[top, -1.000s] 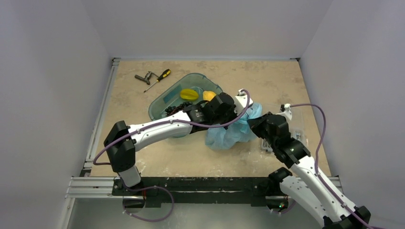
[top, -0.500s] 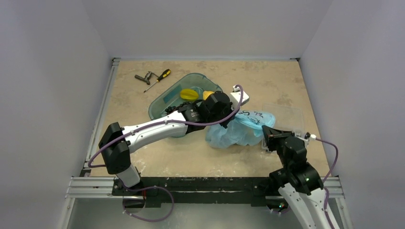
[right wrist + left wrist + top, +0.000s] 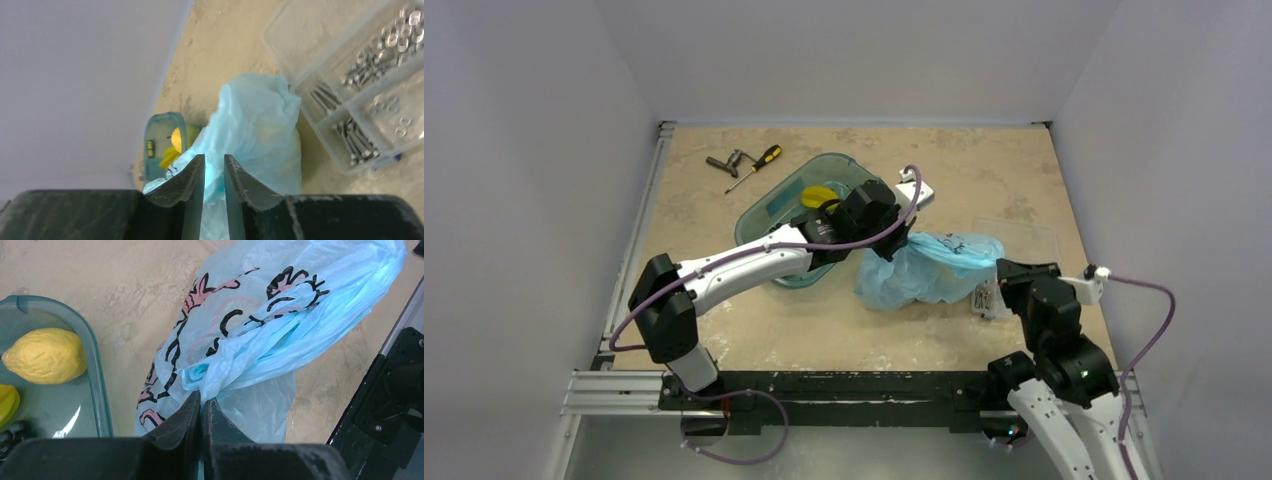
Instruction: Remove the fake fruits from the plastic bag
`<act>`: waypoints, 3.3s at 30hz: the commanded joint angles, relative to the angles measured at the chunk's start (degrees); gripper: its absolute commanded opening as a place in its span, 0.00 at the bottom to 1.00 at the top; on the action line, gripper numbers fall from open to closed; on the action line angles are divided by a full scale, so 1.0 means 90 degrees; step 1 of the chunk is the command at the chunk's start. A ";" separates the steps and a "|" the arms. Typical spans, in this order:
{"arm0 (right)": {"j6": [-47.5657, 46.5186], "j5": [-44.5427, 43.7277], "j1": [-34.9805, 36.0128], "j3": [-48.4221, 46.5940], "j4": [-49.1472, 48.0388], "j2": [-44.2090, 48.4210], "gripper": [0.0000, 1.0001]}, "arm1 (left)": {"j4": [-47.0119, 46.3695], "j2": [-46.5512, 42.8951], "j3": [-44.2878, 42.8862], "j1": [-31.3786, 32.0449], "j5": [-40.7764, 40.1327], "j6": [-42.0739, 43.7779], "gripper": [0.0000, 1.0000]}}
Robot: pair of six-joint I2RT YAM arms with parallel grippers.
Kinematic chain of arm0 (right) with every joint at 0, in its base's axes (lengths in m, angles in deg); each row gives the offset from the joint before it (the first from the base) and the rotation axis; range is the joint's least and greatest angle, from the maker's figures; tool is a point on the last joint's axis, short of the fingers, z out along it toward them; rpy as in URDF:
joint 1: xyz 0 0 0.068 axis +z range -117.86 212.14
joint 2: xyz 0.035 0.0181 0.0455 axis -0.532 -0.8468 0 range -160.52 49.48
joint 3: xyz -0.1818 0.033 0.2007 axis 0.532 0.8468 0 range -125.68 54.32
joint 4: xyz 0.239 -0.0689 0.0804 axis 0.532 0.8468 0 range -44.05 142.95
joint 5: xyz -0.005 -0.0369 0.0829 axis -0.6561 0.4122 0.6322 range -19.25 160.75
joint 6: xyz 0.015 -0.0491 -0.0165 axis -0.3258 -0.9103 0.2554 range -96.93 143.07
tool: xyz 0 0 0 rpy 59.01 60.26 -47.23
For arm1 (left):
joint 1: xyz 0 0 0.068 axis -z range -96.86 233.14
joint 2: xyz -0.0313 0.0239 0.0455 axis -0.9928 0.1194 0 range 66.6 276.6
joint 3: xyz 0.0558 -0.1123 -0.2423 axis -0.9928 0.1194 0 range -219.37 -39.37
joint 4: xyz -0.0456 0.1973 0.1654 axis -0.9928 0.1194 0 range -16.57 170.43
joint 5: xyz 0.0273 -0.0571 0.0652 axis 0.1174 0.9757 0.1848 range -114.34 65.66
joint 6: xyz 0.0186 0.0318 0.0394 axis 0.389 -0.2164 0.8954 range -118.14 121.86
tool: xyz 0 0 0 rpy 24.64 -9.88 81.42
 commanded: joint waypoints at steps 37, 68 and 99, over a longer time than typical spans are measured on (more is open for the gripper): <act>-1.1100 0.1194 0.3025 -0.1989 -0.1243 -0.4496 0.57 | 0.0078 0.0685 -0.0691 -0.0888 0.3178 -0.0014 0.00; -0.3555 -0.3740 0.3068 -0.1071 -0.1716 -0.2193 0.00 | -0.0328 0.0571 -0.0425 -0.1493 0.3046 -0.1000 0.00; -0.3184 -0.3162 0.3075 -0.1144 -0.1422 -0.1002 0.00 | -0.2980 -0.1996 0.1807 0.0767 0.0180 0.3210 1.00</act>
